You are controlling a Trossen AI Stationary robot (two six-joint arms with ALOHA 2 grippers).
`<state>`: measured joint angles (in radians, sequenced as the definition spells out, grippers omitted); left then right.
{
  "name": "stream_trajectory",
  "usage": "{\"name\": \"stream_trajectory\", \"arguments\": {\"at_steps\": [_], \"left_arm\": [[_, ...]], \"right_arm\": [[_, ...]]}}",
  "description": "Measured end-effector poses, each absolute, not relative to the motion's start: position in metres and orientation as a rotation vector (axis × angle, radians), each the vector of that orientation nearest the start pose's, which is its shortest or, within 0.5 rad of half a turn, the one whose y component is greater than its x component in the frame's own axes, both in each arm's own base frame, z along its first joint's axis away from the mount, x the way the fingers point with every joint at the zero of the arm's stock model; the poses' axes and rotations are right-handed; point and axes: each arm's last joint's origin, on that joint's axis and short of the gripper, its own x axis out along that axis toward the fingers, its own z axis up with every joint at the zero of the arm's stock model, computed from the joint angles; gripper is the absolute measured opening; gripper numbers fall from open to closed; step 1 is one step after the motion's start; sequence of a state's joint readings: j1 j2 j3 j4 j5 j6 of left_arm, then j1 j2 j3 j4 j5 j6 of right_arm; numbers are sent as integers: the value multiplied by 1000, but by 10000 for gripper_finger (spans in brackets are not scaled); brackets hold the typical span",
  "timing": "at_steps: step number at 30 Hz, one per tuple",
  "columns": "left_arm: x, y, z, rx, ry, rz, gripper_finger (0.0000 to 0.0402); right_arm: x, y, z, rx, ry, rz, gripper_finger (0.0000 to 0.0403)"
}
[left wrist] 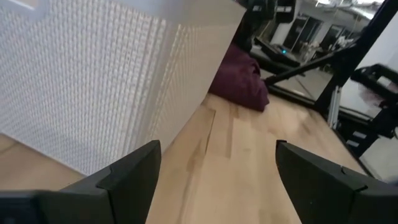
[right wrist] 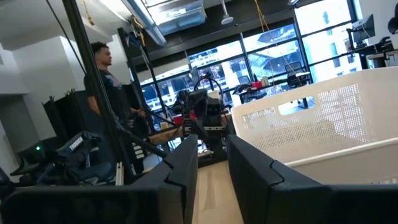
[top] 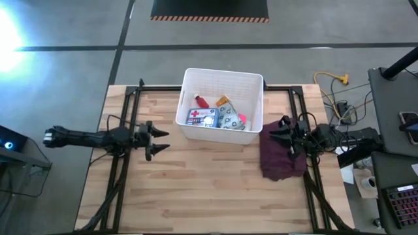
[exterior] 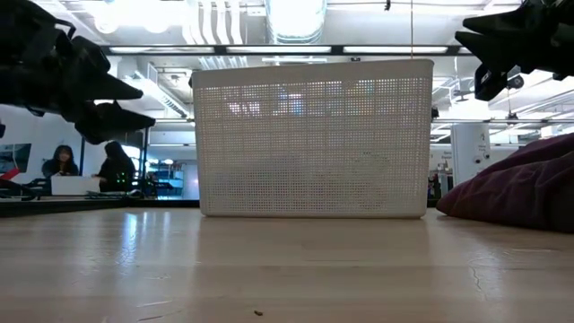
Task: Pick & place medical supplies in basket/bin
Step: Return to Home Position
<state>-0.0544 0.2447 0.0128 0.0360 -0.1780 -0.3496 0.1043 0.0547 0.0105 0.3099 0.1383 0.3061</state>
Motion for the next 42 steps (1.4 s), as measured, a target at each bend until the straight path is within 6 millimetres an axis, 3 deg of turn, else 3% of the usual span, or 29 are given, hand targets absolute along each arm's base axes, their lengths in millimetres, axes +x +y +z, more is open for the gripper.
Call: {"name": "stream_trajectory", "arguments": {"at_steps": [22, 42], "left_arm": [[116, -1, 137, -306, 312, 180, 297], [117, -1, 136, -305, 321, 183, 297]], "right_arm": [[97, 6, 192, 337, -267, 7, 85], [97, 6, 192, 336, -267, 6, 68]]}}
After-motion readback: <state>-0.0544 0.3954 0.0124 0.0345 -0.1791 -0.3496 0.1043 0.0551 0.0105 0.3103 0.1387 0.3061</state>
